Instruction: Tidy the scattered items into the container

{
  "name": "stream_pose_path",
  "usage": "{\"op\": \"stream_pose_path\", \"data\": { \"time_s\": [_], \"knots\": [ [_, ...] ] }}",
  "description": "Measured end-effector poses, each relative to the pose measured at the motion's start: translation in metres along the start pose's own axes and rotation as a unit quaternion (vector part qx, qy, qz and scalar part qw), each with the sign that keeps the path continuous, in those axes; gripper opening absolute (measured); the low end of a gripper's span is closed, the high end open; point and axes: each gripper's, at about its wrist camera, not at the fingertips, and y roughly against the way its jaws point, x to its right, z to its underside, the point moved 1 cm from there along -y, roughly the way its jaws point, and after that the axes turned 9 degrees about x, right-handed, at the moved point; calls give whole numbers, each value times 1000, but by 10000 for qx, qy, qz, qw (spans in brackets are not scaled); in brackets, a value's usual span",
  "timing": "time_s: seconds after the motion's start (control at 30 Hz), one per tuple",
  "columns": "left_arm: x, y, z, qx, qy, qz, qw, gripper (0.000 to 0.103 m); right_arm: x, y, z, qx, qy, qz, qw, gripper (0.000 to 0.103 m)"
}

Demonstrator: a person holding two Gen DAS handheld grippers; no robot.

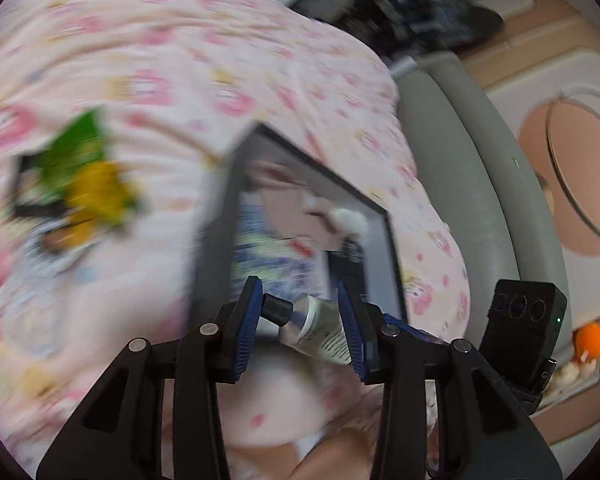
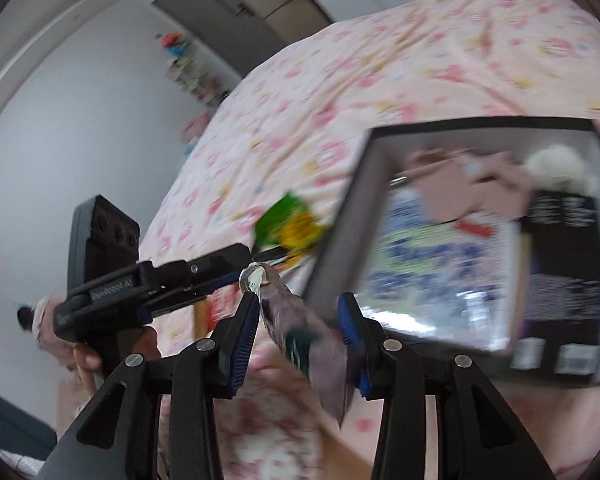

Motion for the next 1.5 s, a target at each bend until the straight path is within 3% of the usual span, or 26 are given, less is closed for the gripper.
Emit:
{"op": "stream_pose_path", "data": {
  "time_s": [0.13,0.27,0.5,0.67,0.8,0.9,0.97,1.0,1.1,1.3,1.5],
  "knots": [
    [42,-68,-5,-460,-273,161,9984,31,46,10,-27,54,-95,284,9995,35],
    [59,-112,0,-733,-766,-409,9935,31,81,3,-33,50,-197,771,9968,35],
    [53,-125,30,-1364,-1057,-364,9843,31,114,17,-23,231,-569,1114,9919,35],
    [55,-145,40,-1376,-1009,-1086,9793,31,110,26,-31,542,-311,1536,9862,35],
    [59,-166,51,-1729,-887,-1119,9745,31,111,33,-35,779,-128,2042,9758,35],
    [59,-185,60,-2006,-791,-1132,9699,33,117,31,-34,733,-145,2099,9749,35],
    [57,-186,58,-1925,-576,-1130,9731,33,121,29,-34,624,-299,1905,9792,35],
    [55,-182,55,-1778,-472,-1135,9764,28,122,28,-33,583,-359,1819,9809,35],
    [58,-161,51,-1341,-546,-1022,9842,26,120,24,-31,494,-289,1839,9813,35],
    [74,-126,66,-1011,-1244,-1113,9808,26,121,15,-22,318,-221,2186,9750,35],
    [83,-83,67,-482,-1495,-921,9833,29,98,23,-8,465,67,2313,9717,36]
  ]
}}
